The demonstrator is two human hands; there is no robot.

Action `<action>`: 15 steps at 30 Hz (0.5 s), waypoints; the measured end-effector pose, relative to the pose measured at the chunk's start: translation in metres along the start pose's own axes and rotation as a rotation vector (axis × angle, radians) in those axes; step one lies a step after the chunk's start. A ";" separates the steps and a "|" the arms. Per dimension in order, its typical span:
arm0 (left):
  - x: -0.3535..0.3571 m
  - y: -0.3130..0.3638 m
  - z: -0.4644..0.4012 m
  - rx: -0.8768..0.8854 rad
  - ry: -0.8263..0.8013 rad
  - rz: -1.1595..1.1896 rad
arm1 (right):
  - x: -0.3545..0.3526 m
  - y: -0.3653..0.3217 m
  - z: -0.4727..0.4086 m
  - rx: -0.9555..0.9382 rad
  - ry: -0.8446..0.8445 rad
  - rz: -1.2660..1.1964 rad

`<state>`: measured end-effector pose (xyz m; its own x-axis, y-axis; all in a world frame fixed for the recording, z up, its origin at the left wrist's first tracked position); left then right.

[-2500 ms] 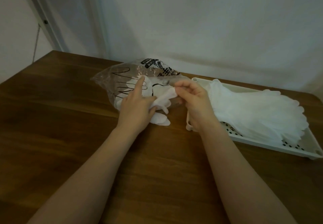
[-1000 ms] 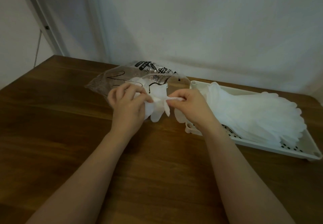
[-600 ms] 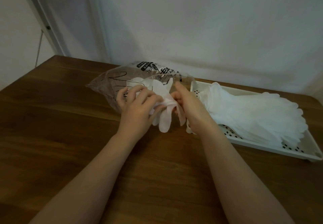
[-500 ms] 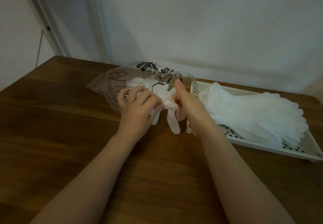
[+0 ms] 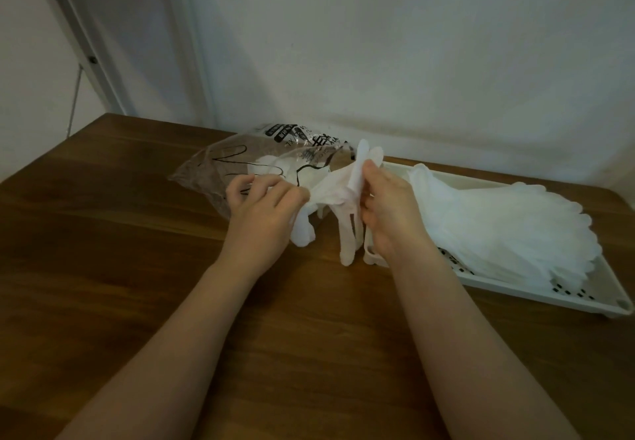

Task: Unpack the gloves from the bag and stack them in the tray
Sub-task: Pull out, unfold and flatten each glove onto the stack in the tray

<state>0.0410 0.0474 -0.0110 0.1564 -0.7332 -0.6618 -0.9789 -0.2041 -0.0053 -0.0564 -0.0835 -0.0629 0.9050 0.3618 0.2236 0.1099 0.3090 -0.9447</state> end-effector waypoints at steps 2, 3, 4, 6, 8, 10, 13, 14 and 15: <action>0.011 0.000 0.002 -0.004 -0.062 -0.072 | 0.003 -0.001 0.001 -0.003 -0.024 -0.045; 0.013 0.000 0.002 -0.008 -0.078 -0.103 | 0.005 0.001 0.001 0.011 -0.038 -0.096; 0.014 0.002 0.001 -0.011 -0.096 -0.128 | 0.006 0.002 0.001 0.029 -0.051 -0.152; 0.012 0.002 -0.001 -0.026 -0.104 -0.132 | 0.008 0.003 0.002 0.049 -0.079 -0.199; 0.008 0.004 -0.001 -0.047 -0.105 -0.091 | 0.010 0.002 0.002 0.039 -0.123 -0.149; 0.005 0.007 -0.001 -0.073 -0.105 -0.001 | 0.017 0.001 0.006 0.030 -0.191 -0.103; 0.004 0.012 -0.004 -0.137 -0.091 0.129 | 0.030 0.002 0.012 0.004 -0.301 -0.032; 0.004 0.011 -0.004 -0.170 -0.073 0.147 | 0.033 0.002 0.013 -0.017 -0.326 0.022; 0.002 0.009 -0.004 -0.200 -0.041 0.163 | 0.035 0.003 0.015 -0.034 -0.344 0.071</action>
<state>0.0326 0.0410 -0.0091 -0.0103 -0.7408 -0.6717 -0.9448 -0.2127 0.2491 -0.0301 -0.0570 -0.0540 0.7202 0.6580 0.2198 0.0706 0.2456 -0.9668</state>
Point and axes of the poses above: each hand's wrist, its own z-axis away from the middle knuckle, its own x-axis out of the palm, y = z × x, the point moved 10 cm from there along -z, towards the middle knuckle, and after that the axes turned 2 degrees about -z, right-handed, at the moved point
